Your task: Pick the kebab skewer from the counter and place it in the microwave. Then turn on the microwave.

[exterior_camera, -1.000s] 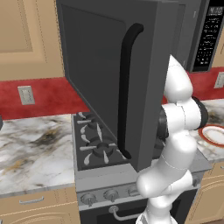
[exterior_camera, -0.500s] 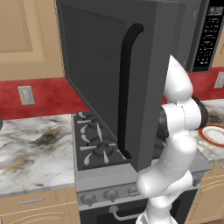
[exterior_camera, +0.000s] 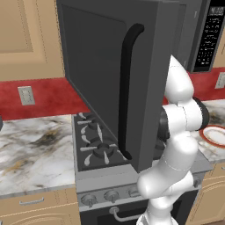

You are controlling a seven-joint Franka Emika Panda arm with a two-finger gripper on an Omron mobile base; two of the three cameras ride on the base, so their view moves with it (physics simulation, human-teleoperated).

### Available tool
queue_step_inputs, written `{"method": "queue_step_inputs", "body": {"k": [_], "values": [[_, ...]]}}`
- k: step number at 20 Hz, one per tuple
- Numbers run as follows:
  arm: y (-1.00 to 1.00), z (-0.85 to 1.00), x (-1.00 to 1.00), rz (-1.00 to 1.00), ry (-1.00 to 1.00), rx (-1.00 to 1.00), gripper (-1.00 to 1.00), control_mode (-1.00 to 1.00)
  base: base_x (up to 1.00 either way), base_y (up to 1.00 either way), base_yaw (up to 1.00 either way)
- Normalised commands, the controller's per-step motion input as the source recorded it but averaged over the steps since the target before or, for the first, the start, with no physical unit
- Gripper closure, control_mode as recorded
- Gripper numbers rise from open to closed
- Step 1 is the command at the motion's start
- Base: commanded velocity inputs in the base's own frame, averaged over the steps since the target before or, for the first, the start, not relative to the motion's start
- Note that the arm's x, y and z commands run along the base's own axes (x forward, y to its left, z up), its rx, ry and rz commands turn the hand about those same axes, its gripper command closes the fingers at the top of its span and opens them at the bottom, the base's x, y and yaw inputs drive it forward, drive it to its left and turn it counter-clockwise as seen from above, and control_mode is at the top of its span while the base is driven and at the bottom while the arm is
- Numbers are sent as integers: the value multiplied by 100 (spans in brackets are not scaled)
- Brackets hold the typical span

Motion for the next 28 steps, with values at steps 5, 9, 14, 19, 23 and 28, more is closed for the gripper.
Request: {"method": "queue_step_inputs", "body": {"k": [5,9,14,19,23,28], "values": [[3,-8,2,0,0,0,100,-100,0,0,0],[3,-7,5,0,0,0,100,-100,0,0,0],[5,-6,6,0,0,0,-100,-100,0,0,0],[7,-5,9,0,0,-2,-100,-100,0,0,0],[6,-3,7,0,0,-2,-100,-100,0,0,0],[4,-2,6,0,0,-1,-100,-100,0,0,0]]}}
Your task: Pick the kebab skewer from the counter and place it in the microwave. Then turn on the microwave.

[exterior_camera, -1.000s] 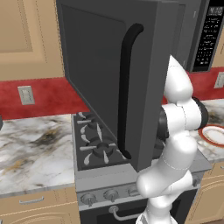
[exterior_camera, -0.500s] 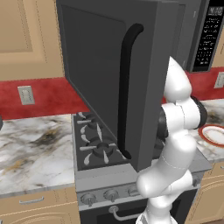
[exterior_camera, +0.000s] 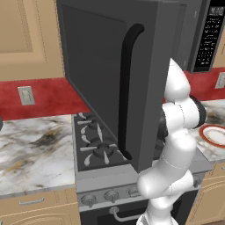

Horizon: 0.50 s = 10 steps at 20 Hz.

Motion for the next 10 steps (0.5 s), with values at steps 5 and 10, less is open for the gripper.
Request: {"method": "queue_step_inputs", "body": {"k": [5,10], "values": [[1,0,3,0,0,-3,-100,-100,0,0,0],[-2,1,-2,0,0,-1,-100,-100,0,0,0]]}}
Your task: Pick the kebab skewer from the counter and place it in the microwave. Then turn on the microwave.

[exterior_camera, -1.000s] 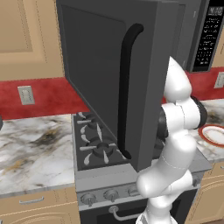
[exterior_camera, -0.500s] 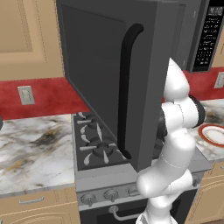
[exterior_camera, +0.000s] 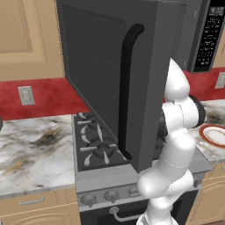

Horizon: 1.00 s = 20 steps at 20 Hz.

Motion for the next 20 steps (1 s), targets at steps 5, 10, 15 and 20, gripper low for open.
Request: {"method": "queue_step_inputs", "body": {"k": [5,10,15,20], "values": [[-4,0,-8,0,0,0,-100,-100,0,0,0],[0,0,-16,-5,0,0,-100,-100,0,0,0],[0,0,-27,-8,-1,1,-100,-100,0,0,0],[-2,-3,-30,-11,0,6,-100,-100,0,0,0]]}}
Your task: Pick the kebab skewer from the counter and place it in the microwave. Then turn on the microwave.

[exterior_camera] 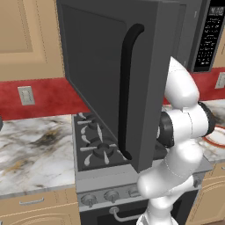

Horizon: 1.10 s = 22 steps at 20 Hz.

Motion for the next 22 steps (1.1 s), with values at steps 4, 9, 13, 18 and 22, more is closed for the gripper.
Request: {"method": "queue_step_inputs", "body": {"k": [4,9,13,18,22], "values": [[-4,-6,-31,-11,0,11,-100,-100,0,0,0],[-10,2,-33,-9,0,13,-100,-100,0,0,0],[-16,10,-32,-10,0,7,-100,-100,0,0,0],[-24,14,-32,-13,2,4,-100,-100,0,0,0],[-22,16,-35,-9,3,3,-100,-100,0,0,0]]}}
